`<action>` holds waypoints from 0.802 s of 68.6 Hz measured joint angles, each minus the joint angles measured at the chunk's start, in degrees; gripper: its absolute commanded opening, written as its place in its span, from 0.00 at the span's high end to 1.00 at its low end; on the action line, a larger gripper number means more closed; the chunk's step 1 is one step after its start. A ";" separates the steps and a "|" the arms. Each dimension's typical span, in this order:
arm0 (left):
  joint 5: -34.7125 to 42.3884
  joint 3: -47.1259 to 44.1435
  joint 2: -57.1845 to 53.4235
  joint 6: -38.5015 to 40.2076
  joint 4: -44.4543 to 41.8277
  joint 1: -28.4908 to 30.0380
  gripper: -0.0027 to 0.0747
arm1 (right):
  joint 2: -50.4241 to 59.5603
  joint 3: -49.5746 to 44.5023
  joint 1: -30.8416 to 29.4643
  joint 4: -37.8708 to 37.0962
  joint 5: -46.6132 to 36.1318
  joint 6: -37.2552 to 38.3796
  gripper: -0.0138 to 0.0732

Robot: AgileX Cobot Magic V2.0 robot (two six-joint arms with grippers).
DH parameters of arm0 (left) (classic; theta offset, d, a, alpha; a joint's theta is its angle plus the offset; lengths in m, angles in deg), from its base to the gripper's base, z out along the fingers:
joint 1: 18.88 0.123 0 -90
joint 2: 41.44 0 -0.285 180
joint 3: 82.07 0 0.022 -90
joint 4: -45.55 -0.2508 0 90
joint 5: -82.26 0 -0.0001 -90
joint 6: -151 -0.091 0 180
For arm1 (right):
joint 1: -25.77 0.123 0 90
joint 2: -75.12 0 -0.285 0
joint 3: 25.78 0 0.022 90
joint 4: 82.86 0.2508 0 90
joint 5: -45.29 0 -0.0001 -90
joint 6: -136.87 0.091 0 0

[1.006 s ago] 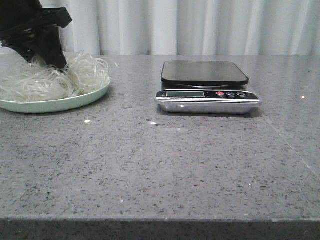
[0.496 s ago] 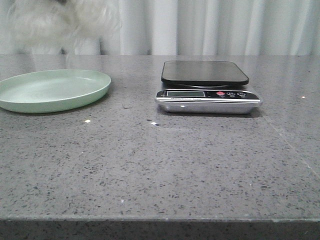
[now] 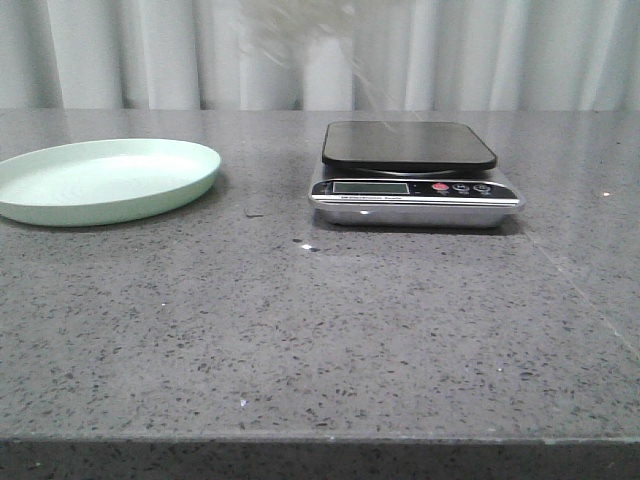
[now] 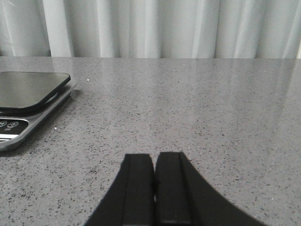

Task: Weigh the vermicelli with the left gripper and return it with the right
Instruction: 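Lift the vermicelli with the left gripper and carry it over the scale, then lower the vermicelli onto the scale pan and open the left gripper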

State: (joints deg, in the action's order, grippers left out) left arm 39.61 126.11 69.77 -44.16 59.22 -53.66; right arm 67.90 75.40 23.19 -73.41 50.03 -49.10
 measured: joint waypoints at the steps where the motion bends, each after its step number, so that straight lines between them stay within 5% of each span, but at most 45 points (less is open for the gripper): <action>1: 0.57 0.13 0.49 0.00 0.00 -0.32 0.78 | 0.00 0.00 0.00 0.00 0.00 0.00 0.67; 42: 4.36 2.82 13.02 0.00 -2.49 -3.16 0.78 | 0.00 0.00 0.00 0.00 0.00 0.00 0.67; 55: 4.36 2.91 13.02 0.00 -2.49 -3.16 0.63 | 0.00 0.00 0.00 0.00 0.00 0.00 0.67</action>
State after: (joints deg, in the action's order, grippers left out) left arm 43.97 129.03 82.79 -44.16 56.73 -56.82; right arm 67.90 75.40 23.19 -73.41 50.03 -49.10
